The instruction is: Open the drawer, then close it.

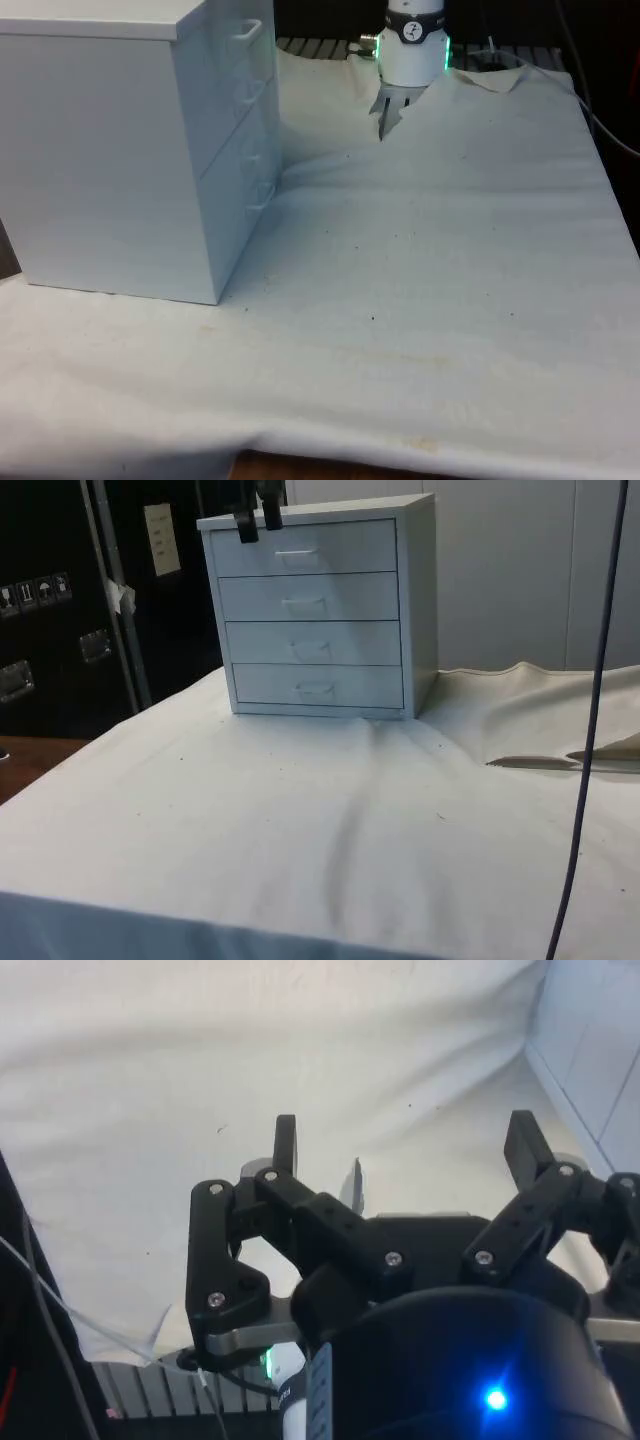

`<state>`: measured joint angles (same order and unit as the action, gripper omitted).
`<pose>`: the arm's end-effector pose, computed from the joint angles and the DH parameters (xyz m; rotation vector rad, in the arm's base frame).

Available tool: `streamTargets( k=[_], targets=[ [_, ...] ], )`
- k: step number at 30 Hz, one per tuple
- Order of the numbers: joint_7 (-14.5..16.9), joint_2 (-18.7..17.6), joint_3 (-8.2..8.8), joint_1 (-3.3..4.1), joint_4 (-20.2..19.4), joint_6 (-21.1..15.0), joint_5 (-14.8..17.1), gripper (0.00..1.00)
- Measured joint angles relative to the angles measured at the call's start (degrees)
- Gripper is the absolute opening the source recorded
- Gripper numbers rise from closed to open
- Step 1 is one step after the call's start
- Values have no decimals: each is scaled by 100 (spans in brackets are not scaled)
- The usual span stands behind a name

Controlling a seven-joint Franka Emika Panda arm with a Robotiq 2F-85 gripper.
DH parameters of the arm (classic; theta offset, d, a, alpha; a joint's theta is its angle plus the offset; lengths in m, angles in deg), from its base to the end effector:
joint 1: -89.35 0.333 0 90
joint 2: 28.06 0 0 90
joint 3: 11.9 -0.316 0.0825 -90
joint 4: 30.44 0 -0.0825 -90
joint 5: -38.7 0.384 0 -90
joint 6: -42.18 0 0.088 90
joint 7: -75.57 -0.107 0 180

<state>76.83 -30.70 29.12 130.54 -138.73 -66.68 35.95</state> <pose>0.5676 0.0030 0.4812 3.0655 0.0632 -0.0395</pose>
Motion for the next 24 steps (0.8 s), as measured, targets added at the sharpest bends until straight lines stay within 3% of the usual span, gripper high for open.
streamTargets(
  k=[8,24],
  targets=[
    [-52,-178,6,0,109,-46,-29,100],
    [-493,-241,-86,17,138,-40,-722,100]
  ],
)
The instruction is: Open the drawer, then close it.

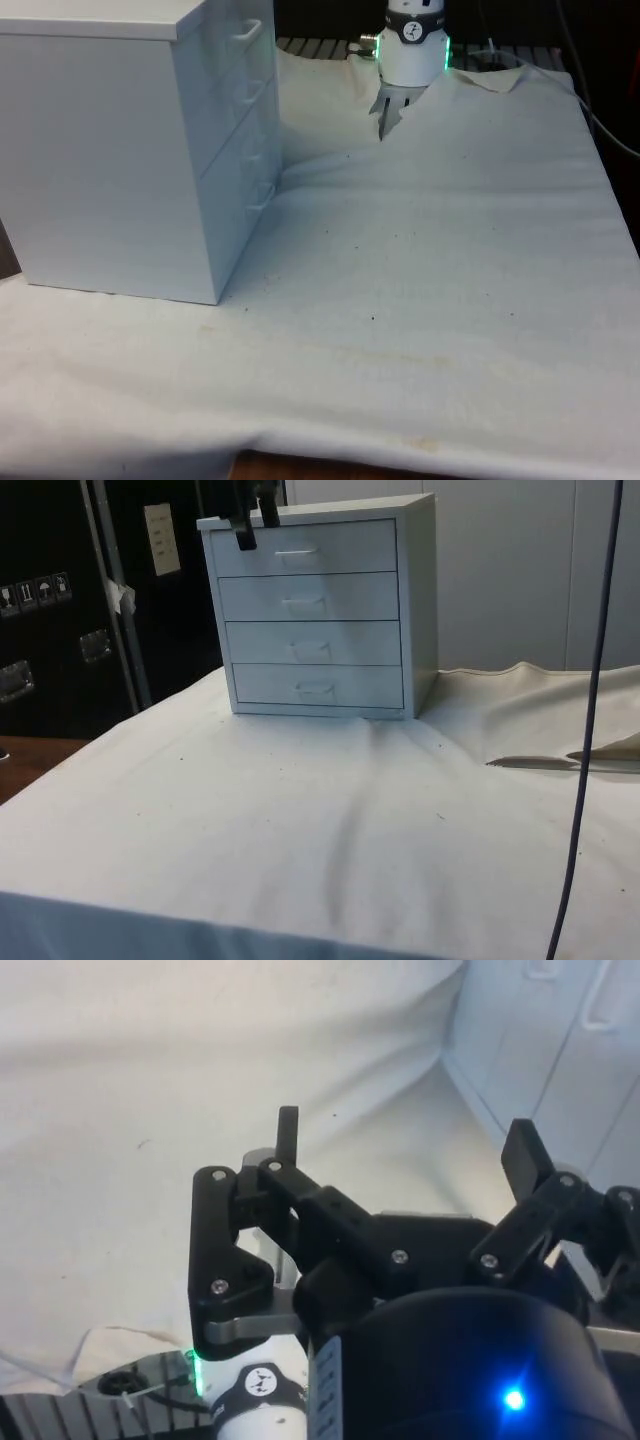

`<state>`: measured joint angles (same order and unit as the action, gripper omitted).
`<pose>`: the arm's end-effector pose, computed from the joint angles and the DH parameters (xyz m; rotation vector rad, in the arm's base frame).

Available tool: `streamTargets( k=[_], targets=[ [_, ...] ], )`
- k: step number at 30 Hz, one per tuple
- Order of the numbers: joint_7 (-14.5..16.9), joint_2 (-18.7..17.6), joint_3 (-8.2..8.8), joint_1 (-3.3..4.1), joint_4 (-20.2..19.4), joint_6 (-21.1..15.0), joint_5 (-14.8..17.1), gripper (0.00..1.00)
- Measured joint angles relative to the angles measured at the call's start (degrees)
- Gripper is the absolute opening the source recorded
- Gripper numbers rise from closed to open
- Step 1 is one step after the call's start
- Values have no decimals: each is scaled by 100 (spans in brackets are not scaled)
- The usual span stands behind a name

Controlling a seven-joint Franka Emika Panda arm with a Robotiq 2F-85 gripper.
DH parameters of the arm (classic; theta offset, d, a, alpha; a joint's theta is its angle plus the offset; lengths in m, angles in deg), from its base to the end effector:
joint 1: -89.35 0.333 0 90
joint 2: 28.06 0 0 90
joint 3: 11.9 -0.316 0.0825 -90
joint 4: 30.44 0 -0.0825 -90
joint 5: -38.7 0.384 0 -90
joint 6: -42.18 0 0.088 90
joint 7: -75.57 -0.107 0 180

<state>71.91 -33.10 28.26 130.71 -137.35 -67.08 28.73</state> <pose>0.5774 0.0088 0.4759 2.9202 0.0264 -0.0269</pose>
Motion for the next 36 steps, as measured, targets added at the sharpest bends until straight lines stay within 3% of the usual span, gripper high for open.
streamTargets(
  k=[24,36],
  targets=[
    [-722,-252,-109,6,92,-6,-911,100],
    [-1112,-550,-183,11,6,-115,-991,100]
  ],
)
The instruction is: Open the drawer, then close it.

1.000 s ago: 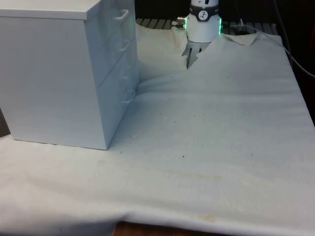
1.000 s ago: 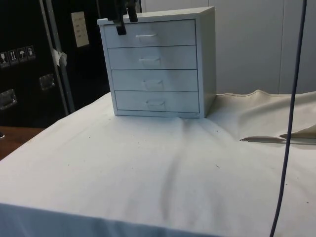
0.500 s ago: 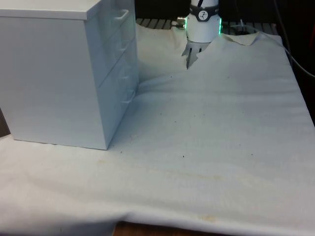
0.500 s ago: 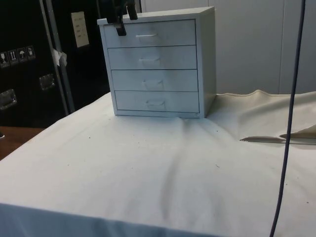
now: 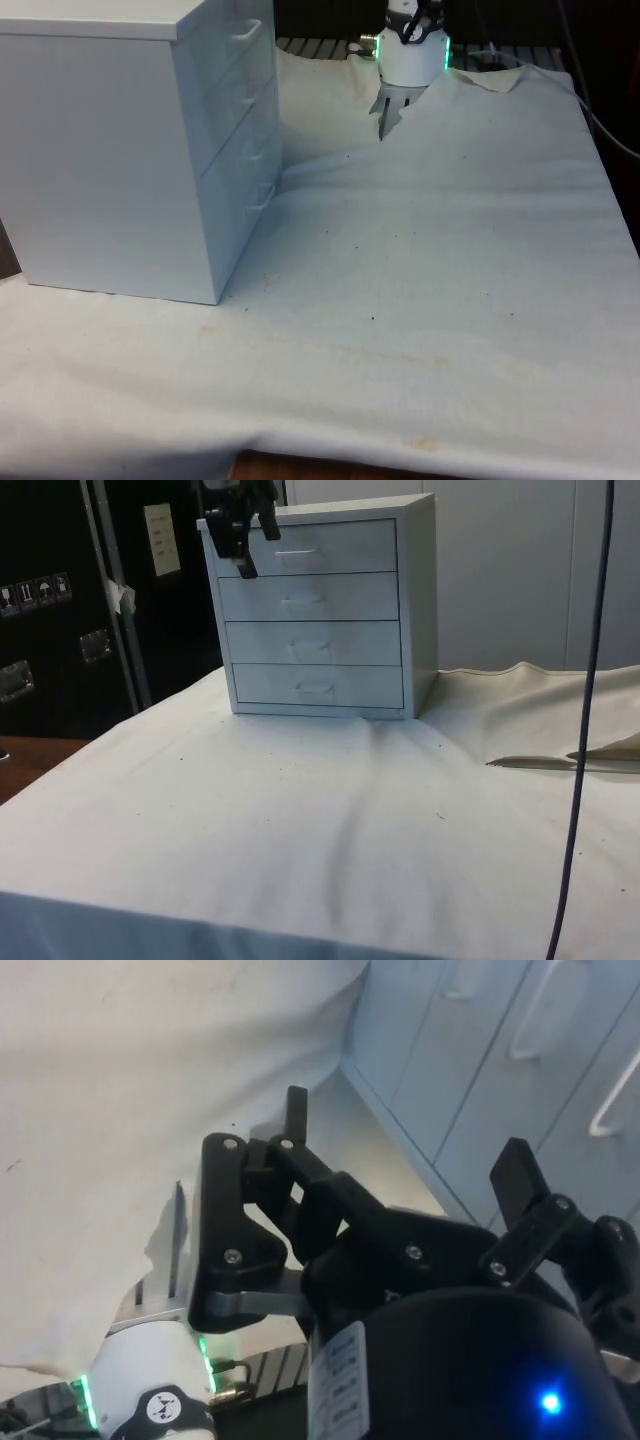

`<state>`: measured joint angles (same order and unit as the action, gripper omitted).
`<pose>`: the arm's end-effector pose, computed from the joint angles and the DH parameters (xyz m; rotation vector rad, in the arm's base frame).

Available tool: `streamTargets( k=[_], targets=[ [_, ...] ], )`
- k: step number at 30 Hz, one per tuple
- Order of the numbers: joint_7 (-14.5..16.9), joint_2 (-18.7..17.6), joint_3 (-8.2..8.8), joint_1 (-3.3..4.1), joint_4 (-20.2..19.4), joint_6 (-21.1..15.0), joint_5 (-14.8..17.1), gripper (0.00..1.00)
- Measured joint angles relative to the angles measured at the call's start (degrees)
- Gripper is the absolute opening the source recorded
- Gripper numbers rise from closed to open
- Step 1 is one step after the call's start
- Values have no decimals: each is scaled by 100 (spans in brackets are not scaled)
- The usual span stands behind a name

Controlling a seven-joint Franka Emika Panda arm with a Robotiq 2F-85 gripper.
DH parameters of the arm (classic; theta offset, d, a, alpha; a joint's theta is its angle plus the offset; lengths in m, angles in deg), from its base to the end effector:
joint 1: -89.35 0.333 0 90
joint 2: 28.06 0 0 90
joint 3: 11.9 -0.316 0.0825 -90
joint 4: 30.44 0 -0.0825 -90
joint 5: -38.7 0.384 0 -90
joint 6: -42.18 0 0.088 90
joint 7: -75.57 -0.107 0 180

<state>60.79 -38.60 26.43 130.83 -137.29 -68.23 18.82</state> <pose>0.5901 0.0254 0.4371 2.6982 -0.0844 -0.0265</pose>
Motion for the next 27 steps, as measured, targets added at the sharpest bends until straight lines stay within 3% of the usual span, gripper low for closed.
streamTargets(
  k=[16,27],
  targets=[
    [-527,-229,17,-17,-138,-229,-378,100],
    [-470,-235,57,-23,-149,-223,-413,100]
  ],
)
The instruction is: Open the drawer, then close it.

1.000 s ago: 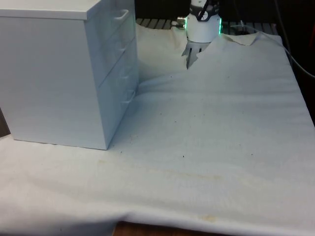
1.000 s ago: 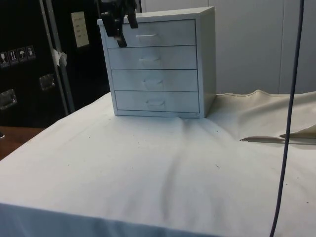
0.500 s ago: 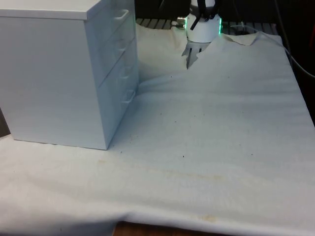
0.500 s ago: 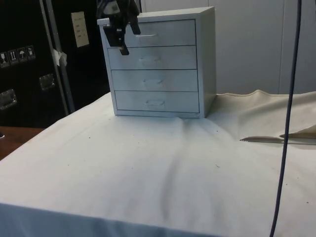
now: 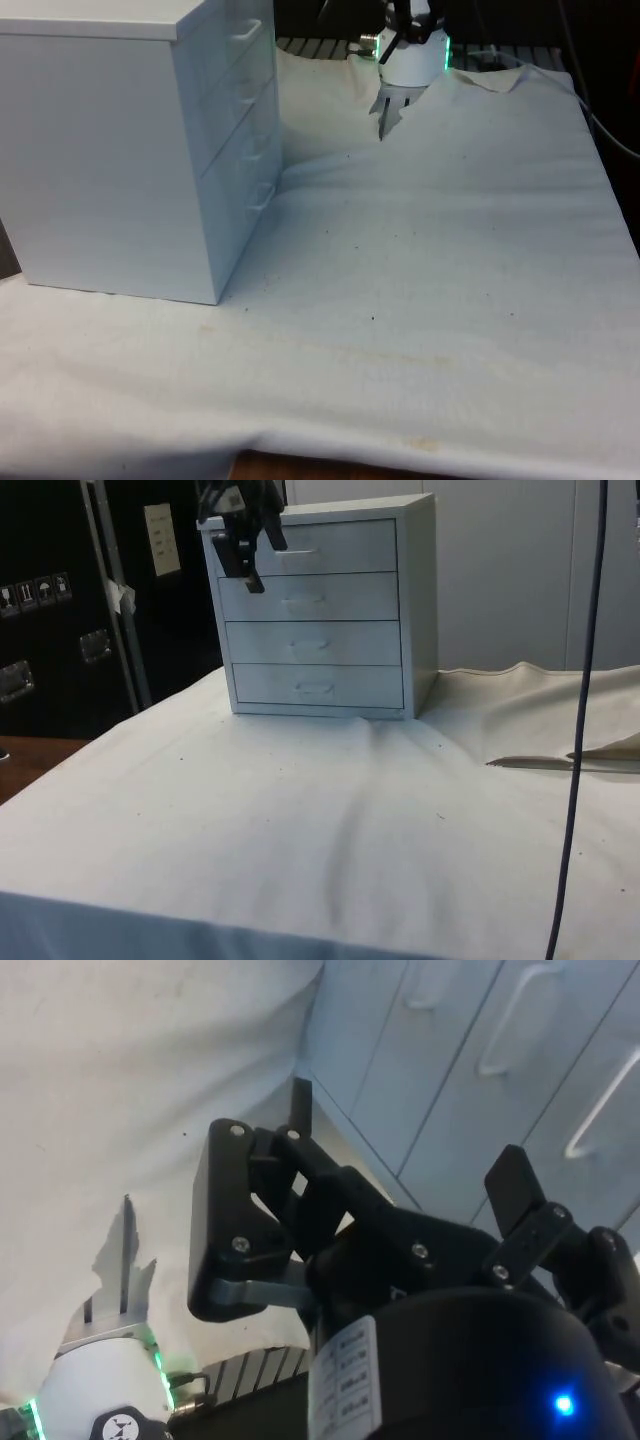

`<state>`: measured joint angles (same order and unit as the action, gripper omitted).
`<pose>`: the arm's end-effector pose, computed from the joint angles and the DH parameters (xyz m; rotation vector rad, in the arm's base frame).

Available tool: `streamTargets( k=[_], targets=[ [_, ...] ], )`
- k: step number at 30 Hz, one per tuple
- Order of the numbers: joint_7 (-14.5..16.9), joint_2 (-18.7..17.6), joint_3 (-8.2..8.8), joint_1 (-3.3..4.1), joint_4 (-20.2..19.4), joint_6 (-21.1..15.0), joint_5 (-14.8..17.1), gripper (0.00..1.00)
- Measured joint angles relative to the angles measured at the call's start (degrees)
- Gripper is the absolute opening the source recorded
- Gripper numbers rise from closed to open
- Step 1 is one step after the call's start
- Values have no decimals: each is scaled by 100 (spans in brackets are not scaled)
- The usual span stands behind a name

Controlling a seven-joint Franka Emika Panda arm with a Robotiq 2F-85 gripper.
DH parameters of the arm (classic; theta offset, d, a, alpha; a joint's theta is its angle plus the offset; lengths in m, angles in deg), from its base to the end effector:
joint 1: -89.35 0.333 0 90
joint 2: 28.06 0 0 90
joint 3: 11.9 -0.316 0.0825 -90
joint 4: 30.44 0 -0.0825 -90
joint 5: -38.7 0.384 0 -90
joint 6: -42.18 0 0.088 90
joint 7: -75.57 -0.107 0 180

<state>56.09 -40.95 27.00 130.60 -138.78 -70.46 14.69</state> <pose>0.5930 0.0162 0.4119 2.6081 -0.1411 -0.0124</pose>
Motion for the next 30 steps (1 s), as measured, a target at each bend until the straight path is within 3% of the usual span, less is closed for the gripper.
streamTargets(
  k=[16,30],
  targets=[
    [126,11,195,-29,-57,-46,-172,100],
    [327,-11,521,-86,-264,-630,-212,100]
  ],
)
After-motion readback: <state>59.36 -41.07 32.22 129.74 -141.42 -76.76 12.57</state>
